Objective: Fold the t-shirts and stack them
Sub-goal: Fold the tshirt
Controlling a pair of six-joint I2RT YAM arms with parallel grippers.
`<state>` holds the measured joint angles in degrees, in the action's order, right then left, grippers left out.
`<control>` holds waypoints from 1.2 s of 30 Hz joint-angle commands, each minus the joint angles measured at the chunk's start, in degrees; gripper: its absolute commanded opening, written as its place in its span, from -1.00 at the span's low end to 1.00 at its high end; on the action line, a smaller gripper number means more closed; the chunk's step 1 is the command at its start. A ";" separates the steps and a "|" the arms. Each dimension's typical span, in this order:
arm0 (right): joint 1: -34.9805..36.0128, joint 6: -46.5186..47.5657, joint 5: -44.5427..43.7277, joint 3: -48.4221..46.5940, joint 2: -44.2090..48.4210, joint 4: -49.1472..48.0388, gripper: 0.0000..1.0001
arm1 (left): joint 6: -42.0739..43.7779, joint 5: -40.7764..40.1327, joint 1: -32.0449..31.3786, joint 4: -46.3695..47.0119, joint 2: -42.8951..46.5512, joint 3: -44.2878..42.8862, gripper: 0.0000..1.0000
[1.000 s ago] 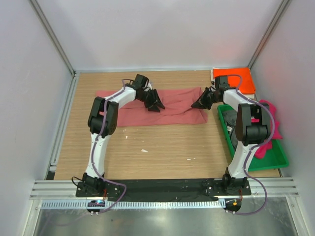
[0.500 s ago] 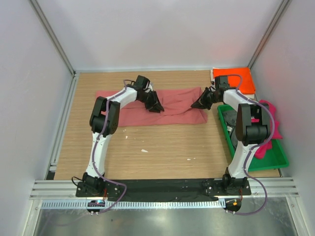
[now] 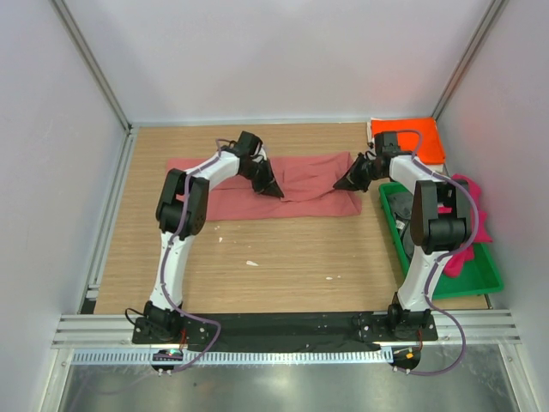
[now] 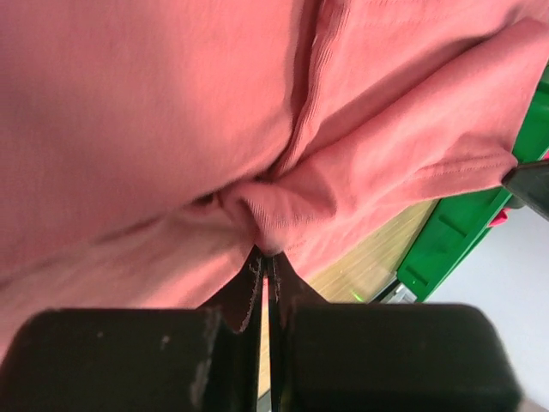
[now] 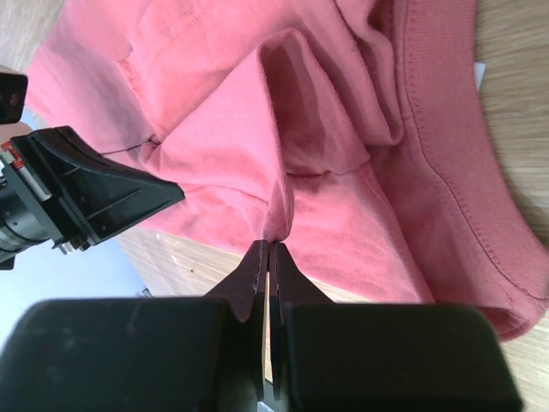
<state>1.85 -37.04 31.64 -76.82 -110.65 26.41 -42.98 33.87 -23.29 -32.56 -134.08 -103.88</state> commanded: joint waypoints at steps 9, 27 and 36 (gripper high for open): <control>-0.53 3.73 -1.23 2.02 4.30 4.35 -0.97 | 2.99 -0.21 0.61 -4.01 8.84 6.49 -1.00; -0.62 5.48 -4.30 4.66 3.78 4.26 -0.97 | 4.40 1.64 0.44 -5.68 4.53 5.35 -0.95; -0.53 8.03 -5.80 0.62 5.35 5.76 -0.60 | 8.70 -5.12 0.52 -9.72 9.53 2.19 -0.24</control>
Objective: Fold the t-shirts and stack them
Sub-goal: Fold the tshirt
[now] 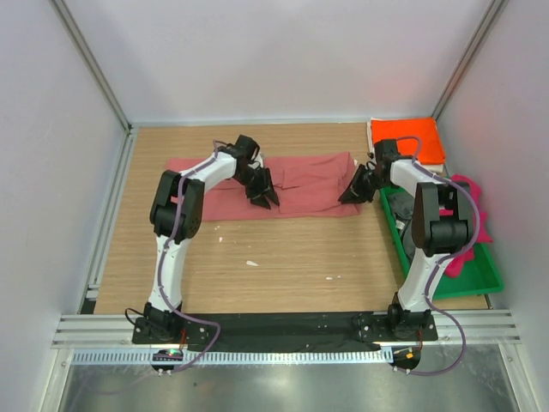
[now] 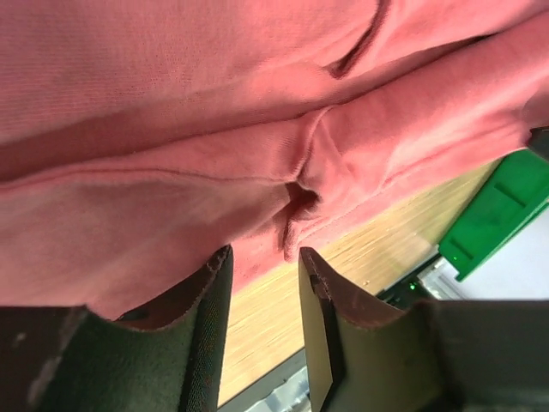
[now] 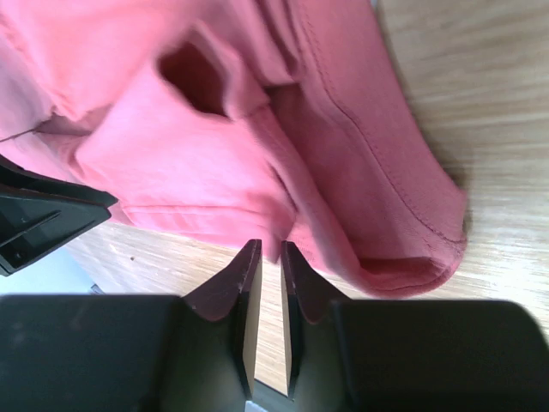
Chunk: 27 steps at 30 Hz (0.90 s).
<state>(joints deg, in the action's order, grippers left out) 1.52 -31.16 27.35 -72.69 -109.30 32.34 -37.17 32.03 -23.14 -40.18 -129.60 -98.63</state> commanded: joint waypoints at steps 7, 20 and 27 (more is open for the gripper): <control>0.41 1.36 -0.81 -6.06 3.47 -2.01 -0.44 | 0.26 -2.41 0.20 2.21 6.55 -3.76 -0.41; 5.33 -21.65 10.26 0.26 -6.00 -37.07 -0.97 | -15.82 11.30 -0.95 31.20 0.15 2.12 -0.65; 6.22 -22.81 10.00 1.93 -9.00 -42.53 -0.97 | -15.74 10.95 -0.95 32.71 -2.67 2.21 -0.67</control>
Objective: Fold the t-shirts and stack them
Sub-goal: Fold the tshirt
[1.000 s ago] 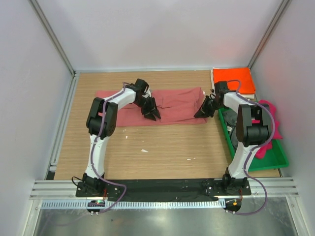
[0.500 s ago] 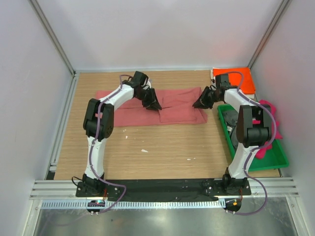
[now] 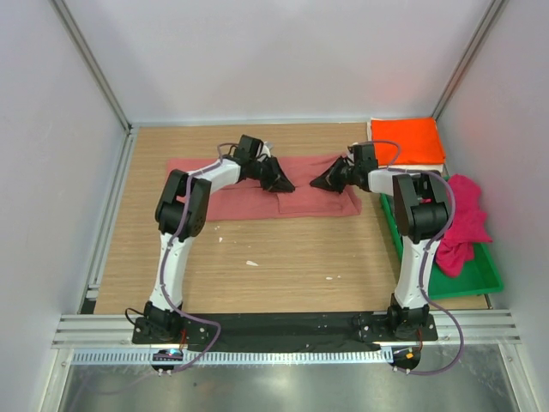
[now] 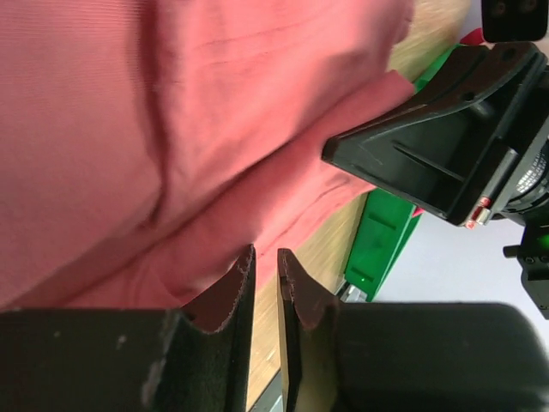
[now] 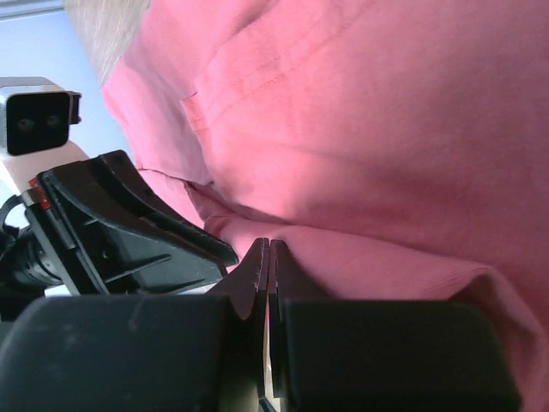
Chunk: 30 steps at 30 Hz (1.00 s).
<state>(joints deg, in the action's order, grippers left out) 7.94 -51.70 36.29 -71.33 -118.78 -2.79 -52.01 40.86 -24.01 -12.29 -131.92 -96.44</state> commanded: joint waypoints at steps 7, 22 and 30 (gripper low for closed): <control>-2.14 -2.44 0.88 5.06 -3.64 -19.07 -0.97 | 3.14 -1.31 0.45 4.65 -2.90 -0.06 -0.71; -7.15 4.67 -1.05 -0.10 -7.62 -11.15 -0.95 | 17.01 -6.32 2.30 -5.88 -0.90 -2.76 -0.37; -5.23 16.19 -13.16 -18.04 2.76 25.08 -0.62 | 23.17 -21.14 2.04 -21.09 17.03 -6.83 0.11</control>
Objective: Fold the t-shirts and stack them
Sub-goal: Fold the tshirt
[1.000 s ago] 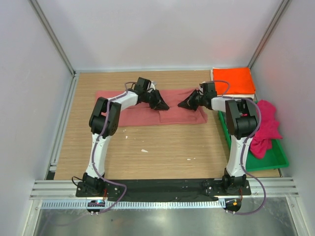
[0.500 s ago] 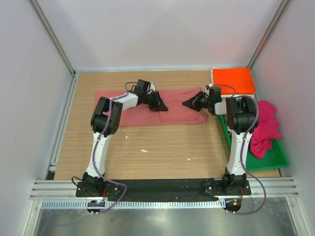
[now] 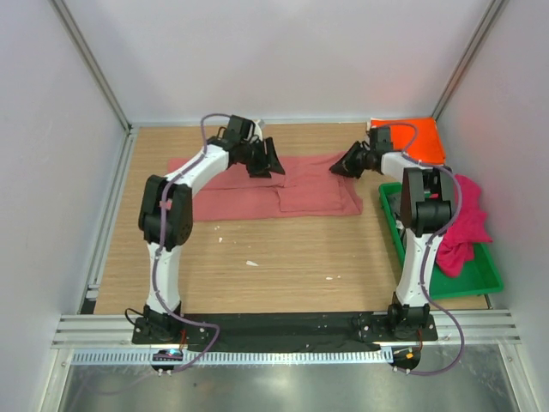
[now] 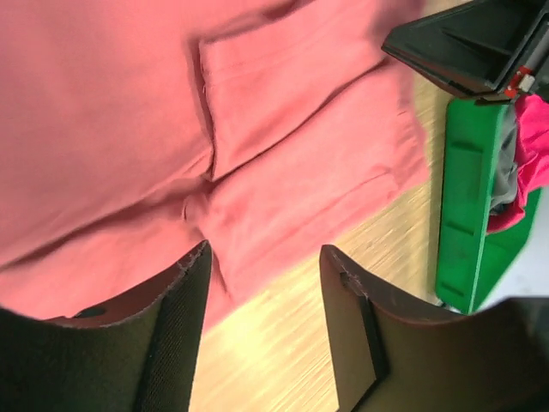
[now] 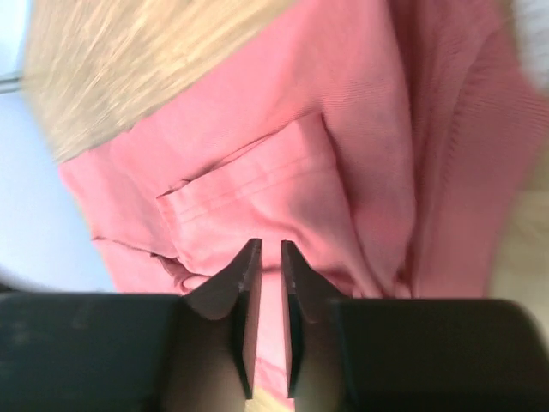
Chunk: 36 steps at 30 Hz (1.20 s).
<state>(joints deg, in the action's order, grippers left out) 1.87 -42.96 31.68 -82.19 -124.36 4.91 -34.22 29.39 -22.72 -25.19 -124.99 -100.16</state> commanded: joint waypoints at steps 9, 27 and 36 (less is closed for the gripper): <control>9.11 6.50 -32.36 -17.65 11.24 44.12 0.99 | 8.82 -21.65 4.61 -16.91 22.06 15.05 0.17; 22.83 -13.29 -48.82 -34.88 -7.65 51.61 0.99 | 13.47 -26.23 7.95 -17.79 9.59 16.13 0.09; 22.83 -11.63 -52.16 -35.65 -15.37 46.60 0.99 | 10.24 -20.34 7.87 -18.49 7.57 20.70 0.07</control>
<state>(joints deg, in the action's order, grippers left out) 24.93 -54.57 -16.84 -115.59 -135.20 55.44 -22.20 5.28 -14.85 -42.74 -115.22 -82.43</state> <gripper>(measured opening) 0.996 0.537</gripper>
